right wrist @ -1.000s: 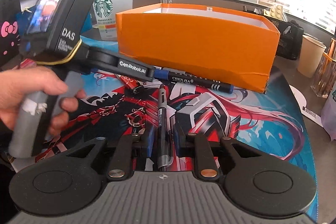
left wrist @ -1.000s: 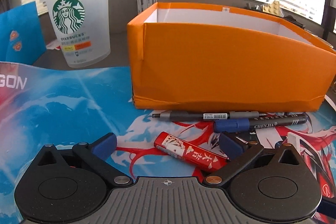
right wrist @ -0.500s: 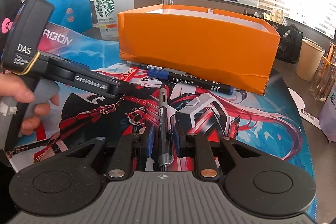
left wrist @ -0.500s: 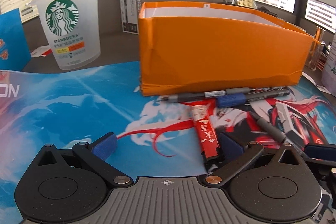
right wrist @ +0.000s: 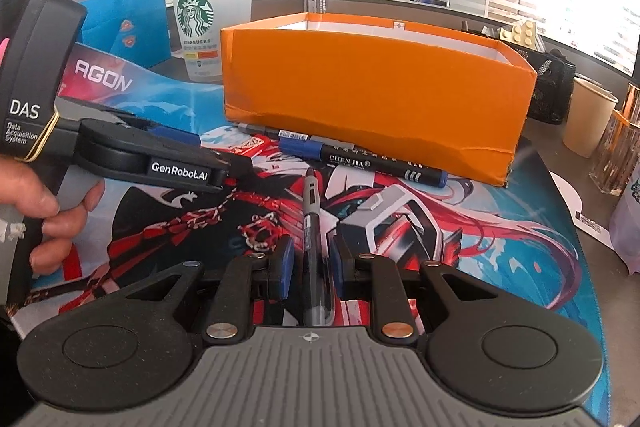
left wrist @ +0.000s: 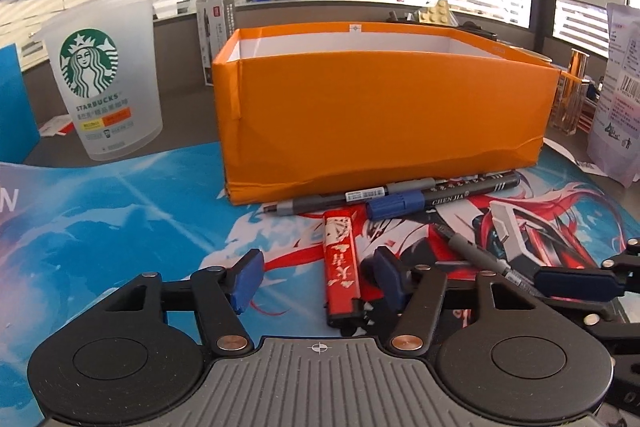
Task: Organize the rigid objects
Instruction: 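Close the left tool on the red tube while the right tool holds the pen, then lift the red tube and black pen with both tools toward the orange box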
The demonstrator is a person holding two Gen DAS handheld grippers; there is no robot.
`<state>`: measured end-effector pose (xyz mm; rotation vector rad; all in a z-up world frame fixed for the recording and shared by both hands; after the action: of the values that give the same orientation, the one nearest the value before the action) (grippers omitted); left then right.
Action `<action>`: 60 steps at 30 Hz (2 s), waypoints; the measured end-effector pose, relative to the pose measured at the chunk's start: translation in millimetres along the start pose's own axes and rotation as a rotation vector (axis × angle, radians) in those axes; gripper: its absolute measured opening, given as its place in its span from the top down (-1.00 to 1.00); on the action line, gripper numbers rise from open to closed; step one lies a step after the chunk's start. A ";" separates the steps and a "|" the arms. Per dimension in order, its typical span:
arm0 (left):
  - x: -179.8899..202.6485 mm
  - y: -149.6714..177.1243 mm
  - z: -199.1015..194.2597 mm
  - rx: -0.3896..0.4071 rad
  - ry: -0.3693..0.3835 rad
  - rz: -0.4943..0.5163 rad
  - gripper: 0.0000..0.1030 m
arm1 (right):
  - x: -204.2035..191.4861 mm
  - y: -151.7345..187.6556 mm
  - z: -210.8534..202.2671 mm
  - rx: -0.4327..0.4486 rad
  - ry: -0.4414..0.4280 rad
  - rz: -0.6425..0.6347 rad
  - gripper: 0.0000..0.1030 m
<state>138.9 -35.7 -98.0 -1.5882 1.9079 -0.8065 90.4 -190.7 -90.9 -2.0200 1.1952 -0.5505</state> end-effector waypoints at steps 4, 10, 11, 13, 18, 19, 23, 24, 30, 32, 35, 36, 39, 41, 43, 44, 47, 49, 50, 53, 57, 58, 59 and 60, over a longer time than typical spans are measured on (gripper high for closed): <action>12.1 -2.6 0.5 0.013 0.044 0.039 0.65 | -3.3 -1.9 3.4 0.013 0.034 -0.022 0.64; 11.3 0.0 -5.5 -0.011 0.061 0.029 0.68 | -0.8 -0.5 1.9 0.014 0.057 -0.006 0.76; 10.9 -0.2 -6.5 -0.016 0.061 0.028 0.68 | -0.4 -0.4 1.7 0.013 0.059 -0.004 0.77; 9.0 1.2 -9.9 -0.027 0.068 0.018 0.68 | 0.5 -0.8 0.2 0.019 0.060 0.003 0.82; 5.0 2.5 -18.0 -0.032 0.096 -0.004 0.68 | 8.0 -1.3 -1.7 0.017 0.061 0.033 0.82; 4.6 1.6 -20.4 -0.030 0.106 -0.009 0.68 | 9.4 -1.5 -2.7 0.019 0.056 0.045 0.82; 2.2 -3.7 -32.3 -0.008 0.118 -0.021 0.68 | 15.5 -4.2 -10.8 0.039 0.040 0.082 0.82; 1.5 -5.3 -35.9 0.000 0.119 -0.022 0.68 | 17.1 -5.1 -13.6 0.046 0.036 0.092 0.82; -4.4 -15.8 -57.8 0.046 0.129 -0.041 0.68 | 25.6 -12.8 -29.7 0.083 0.028 0.131 0.82; -6.1 -19.2 -62.7 0.058 0.128 -0.045 0.68 | 25.9 -15.8 -34.6 0.096 0.036 0.126 0.82; -8.1 -23.8 -69.3 0.071 0.133 -0.054 0.68 | 25.2 -20.3 -42.0 0.116 0.036 0.124 0.82; -9.1 -25.4 -71.5 0.078 0.133 -0.059 0.68 | 24.6 -21.8 -44.1 0.123 0.039 0.121 0.82; -11.0 -29.9 -77.4 0.096 0.134 -0.062 0.68 | 23.3 -26.7 -50.8 0.142 0.041 0.114 0.82; -12.4 -34.3 -81.3 0.108 0.133 -0.064 0.68 | 22.9 -31.2 -54.7 0.152 0.042 0.105 0.82; -13.4 -40.0 -84.8 0.123 0.138 -0.063 0.68 | 23.0 -36.3 -58.2 0.167 0.045 0.101 0.82; -13.9 -43.4 -86.5 0.132 0.137 -0.064 0.68 | 23.2 -39.6 -59.9 0.174 0.047 0.098 0.82; -15.6 -53.7 -91.8 0.163 0.140 -0.058 0.68 | 24.4 -48.9 -63.6 0.197 0.052 0.094 0.82; -15.9 -60.6 -94.7 0.181 0.143 -0.054 0.68 | 25.4 -54.9 -66.4 0.213 0.056 0.094 0.82; -15.7 -63.9 -95.9 0.189 0.145 -0.052 0.68 | 25.9 -57.9 -67.4 0.219 0.057 0.093 0.82; -15.7 -74.3 -98.3 0.209 0.152 -0.050 0.68 | 28.1 -67.3 -70.7 0.240 0.064 0.089 0.82; -17.1 -86.7 -99.6 0.229 0.155 -0.052 0.68 | 30.6 -78.9 -73.3 0.262 0.073 0.087 0.82; -17.7 -89.1 -99.3 0.233 0.155 -0.054 0.68 | 31.1 -81.6 -73.8 0.268 0.074 0.087 0.82; -18.2 -91.6 -99.2 0.236 0.156 -0.053 0.68 | 31.6 -84.3 -74.0 0.272 0.076 0.087 0.82; -18.6 -94.2 -99.1 0.239 0.158 -0.053 0.68 | 32.0 -87.0 -74.0 0.275 0.076 0.085 0.82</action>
<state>134.0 -18.7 38.8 -1.4707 1.8026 -1.1658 106.4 -218.1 23.3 -1.7223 1.1739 -0.7133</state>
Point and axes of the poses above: each gripper's, at about its wrist camera, not at the fingertips, and z roughly the way its jaws point, x to its right, y to its underside, the point moved 6 cm from there along z, roughly the way its jaws point, and after that the axes turned 7 degrees about -x, right-handed, at the moved point
